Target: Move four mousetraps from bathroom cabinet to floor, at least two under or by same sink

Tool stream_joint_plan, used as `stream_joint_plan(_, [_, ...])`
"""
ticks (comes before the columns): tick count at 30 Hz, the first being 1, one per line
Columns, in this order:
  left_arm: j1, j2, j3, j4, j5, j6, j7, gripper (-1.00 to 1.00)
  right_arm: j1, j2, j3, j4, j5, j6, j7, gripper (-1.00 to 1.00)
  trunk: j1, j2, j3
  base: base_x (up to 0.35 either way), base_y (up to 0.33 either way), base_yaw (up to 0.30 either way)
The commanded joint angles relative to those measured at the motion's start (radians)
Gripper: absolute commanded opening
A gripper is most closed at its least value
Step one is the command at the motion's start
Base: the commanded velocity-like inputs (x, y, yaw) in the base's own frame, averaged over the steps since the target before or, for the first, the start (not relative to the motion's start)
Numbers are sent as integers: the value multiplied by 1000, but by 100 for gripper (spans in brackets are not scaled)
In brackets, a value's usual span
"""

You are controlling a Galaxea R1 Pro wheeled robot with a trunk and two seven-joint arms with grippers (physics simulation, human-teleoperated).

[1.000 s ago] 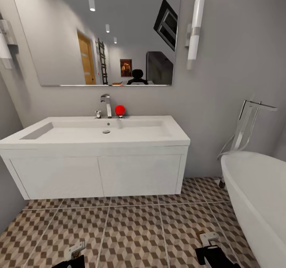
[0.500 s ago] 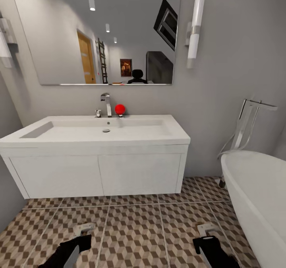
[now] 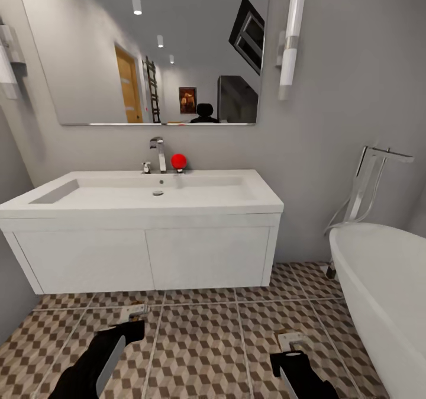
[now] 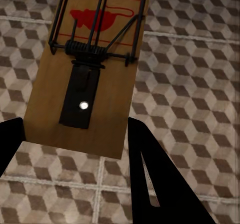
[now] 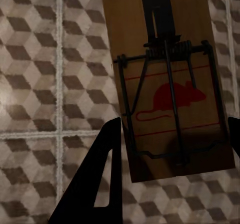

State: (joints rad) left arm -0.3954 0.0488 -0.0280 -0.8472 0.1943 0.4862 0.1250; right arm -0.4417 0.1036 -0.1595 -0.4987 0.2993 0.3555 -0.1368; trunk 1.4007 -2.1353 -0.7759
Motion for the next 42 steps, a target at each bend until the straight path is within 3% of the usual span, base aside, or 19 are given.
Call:
stream_joint_plan(1, [0,-2,-3,-3,6,6,5,-100,0,4,-6,-2,6,0,3,-100,4,-8,-4,0,0,0])
stream_joint_plan(14, [-1,-7,-2,-9,10,8,6,-100,0,7,-11,-1,6,-96,4,-100,54,-99,-45,0,0,0])
stream_joint_plan(19, [-7,-14,-1,23,15,55,37,-100,-3,7,-11,6,3,-116,-2,-100,73,-134,-61,0,0,0])
stream_joint_plan(20, [-13,-41,-1,86,11,70,109,-100,-63,9,-11,97,2,-123,-17,-100,77,-141,-64,0,0,0])
stream_joint_plan(21, [-14,-48,-1,117,10,68,120,-100,-104,9,-12,148,1,-139,-20,-100,80,-148,-67,0,0,0])
stream_joint_plan(25, [-23,-73,-2,195,8,23,130,-100,-157,7,-14,218,-19,-215,-28,-100,96,-176,-79,0,0,0])
stream_joint_plan(31, [-26,-98,-3,212,7,-3,133,-100,-175,11,-13,232,-23,-235,-45,-100,119,-218,-98,0,0,0])
stream_joint_plan(34, [-25,-97,-2,216,6,-10,137,-100,-176,12,-10,225,-16,-228,-47,-100,130,-239,-108,0,0,0])
stream_joint_plan(42, [-25,-95,-1,220,6,-108,143,-100,-177,11,-8,224,-20,-228,-47,-100,161,-295,-133,0,0,0])
